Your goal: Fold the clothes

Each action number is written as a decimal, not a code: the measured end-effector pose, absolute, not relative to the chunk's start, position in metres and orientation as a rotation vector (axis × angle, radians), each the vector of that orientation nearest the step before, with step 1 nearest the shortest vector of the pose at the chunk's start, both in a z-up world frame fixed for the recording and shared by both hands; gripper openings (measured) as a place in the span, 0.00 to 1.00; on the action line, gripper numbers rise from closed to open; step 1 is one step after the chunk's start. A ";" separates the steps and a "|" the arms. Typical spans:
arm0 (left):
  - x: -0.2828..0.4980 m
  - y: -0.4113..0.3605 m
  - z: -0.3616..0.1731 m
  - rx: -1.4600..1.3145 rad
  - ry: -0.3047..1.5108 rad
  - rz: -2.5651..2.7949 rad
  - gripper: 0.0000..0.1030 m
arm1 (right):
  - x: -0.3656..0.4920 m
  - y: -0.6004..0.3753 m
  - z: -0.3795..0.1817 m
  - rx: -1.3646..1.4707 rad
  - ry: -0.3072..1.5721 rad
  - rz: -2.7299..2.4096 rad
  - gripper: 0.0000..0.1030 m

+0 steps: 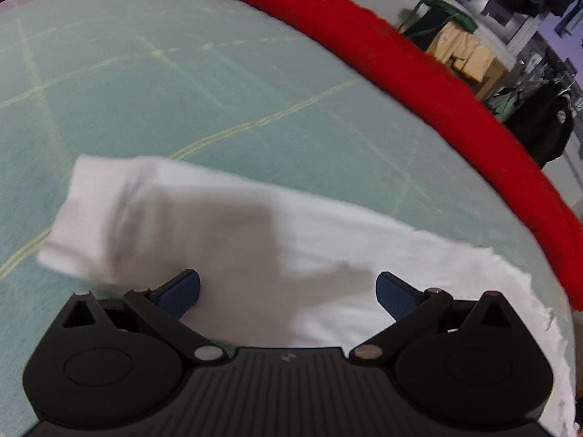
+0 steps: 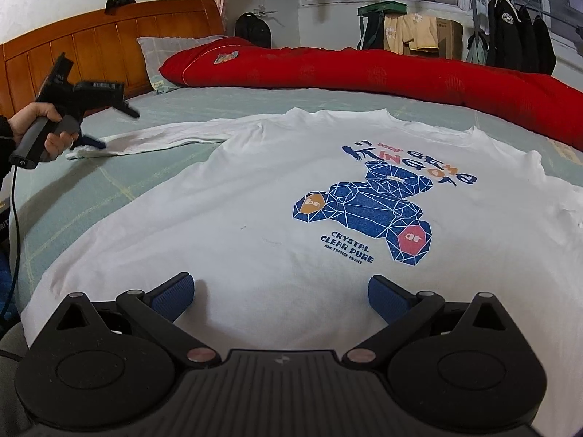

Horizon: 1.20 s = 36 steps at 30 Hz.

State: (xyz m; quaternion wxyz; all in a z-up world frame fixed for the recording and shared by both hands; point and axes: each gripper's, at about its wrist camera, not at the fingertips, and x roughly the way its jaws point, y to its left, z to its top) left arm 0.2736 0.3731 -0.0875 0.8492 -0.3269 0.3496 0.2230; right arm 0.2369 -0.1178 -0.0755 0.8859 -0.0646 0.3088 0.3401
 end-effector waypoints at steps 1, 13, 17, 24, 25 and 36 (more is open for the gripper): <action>0.269 0.374 -0.089 -0.684 0.725 0.464 0.99 | 0.237 -0.118 -0.076 -0.134 0.642 0.707 1.00; 0.281 0.362 -0.086 -0.628 0.766 0.500 0.99 | 0.237 -0.115 -0.077 -0.150 0.639 0.702 1.00; 0.278 0.347 -0.084 -0.546 0.791 0.516 0.99 | 0.236 -0.115 -0.077 -0.153 0.638 0.701 1.00; 0.291 0.288 -0.036 -0.445 0.822 0.386 0.99 | 0.234 -0.116 -0.074 -0.163 0.636 0.707 1.00; 0.296 0.273 -0.029 -0.426 0.823 0.339 0.99 | 0.235 -0.117 -0.074 -0.153 0.638 0.709 1.00; 0.370 0.101 -0.029 -0.295 0.974 -0.113 0.99 | 0.236 -0.123 -0.071 -0.110 0.646 0.710 1.00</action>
